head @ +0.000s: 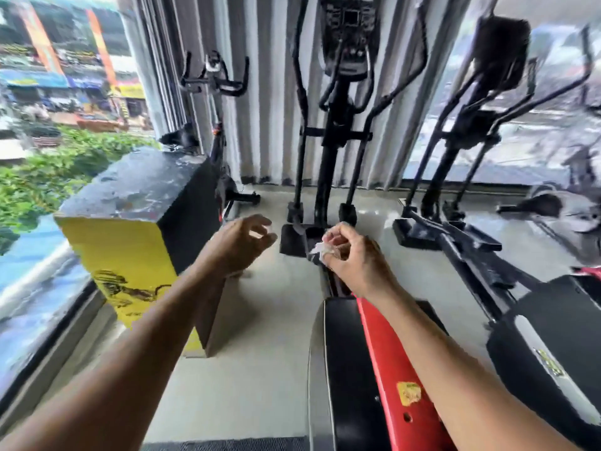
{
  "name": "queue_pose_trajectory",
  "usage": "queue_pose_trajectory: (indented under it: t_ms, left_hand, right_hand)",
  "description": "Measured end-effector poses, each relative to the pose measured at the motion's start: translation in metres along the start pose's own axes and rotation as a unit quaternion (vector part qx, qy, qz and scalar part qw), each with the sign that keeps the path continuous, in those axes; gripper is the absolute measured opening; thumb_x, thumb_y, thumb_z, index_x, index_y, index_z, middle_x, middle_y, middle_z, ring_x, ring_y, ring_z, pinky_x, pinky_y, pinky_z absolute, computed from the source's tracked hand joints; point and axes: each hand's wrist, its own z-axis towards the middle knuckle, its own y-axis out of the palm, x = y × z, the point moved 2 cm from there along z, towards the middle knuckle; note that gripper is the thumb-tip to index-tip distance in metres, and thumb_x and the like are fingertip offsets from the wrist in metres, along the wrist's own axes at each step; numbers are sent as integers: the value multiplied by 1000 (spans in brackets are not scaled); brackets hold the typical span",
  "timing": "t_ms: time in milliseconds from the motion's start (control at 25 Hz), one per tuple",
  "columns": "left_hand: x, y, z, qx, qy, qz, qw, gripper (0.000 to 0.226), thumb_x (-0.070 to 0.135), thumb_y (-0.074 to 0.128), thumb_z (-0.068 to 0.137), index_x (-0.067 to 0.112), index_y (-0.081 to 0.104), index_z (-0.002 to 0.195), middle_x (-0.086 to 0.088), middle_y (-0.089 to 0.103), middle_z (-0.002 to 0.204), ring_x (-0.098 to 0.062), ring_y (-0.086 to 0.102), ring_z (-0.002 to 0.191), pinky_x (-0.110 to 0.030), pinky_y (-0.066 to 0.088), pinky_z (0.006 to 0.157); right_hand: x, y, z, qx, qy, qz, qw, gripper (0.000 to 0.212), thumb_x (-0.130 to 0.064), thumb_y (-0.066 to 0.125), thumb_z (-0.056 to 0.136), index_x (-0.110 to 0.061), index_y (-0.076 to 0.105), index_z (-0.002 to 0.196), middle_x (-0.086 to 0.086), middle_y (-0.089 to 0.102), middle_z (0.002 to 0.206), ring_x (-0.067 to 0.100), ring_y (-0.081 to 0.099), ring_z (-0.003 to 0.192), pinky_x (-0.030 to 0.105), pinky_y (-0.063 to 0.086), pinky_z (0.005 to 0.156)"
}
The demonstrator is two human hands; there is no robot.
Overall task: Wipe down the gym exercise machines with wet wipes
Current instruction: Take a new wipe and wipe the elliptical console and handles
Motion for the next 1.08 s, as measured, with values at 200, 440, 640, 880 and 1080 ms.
queue_pose_trajectory:
  t_ms: [200, 440, 640, 880, 1080]
  left_hand:
    - [21, -5, 112, -23, 99, 7, 995, 36, 42, 69, 98, 27, 67, 131, 6, 75, 120, -20, 69, 114, -38, 52, 100]
    - [5, 21, 240, -43, 162, 17, 986, 39, 46, 65, 98, 27, 64, 132, 5, 72, 127, -22, 70, 111, -44, 55, 98]
    - [-2, 33, 370, -43, 178, 3, 983, 40, 46, 66, 98, 26, 63, 132, 5, 72, 128, -21, 69, 113, -43, 53, 99]
    - [-13, 33, 515, -36, 178, -11, 983, 44, 51, 64, 97, 30, 60, 136, 2, 69, 132, -20, 69, 113, -47, 55, 98]
    - [-35, 30, 647, -19, 193, -15, 981, 43, 46, 65, 97, 28, 59, 137, 4, 66, 136, -16, 71, 108, -45, 56, 95]
  right_hand:
    - [2, -18, 61, 78, 21, -49, 996, 21, -19, 76, 84, -28, 61, 94, -5, 64, 90, 15, 67, 75, 37, 60, 70]
    - [40, 0, 159, 94, 56, -93, 990, 22, -22, 79, 85, -24, 66, 103, -11, 69, 96, 6, 63, 80, 18, 47, 70]
    - [84, 4, 282, 105, 69, -119, 985, 17, -22, 77, 88, -22, 67, 101, -13, 69, 96, 10, 65, 90, 28, 53, 79]
    - [118, -3, 419, 120, 53, -146, 981, 16, -14, 69, 94, -20, 70, 109, -10, 72, 105, 10, 67, 95, 27, 54, 83]
    - [160, 16, 549, 117, 32, -131, 984, 17, -18, 71, 92, -20, 69, 109, -7, 69, 107, 10, 64, 97, 28, 53, 86]
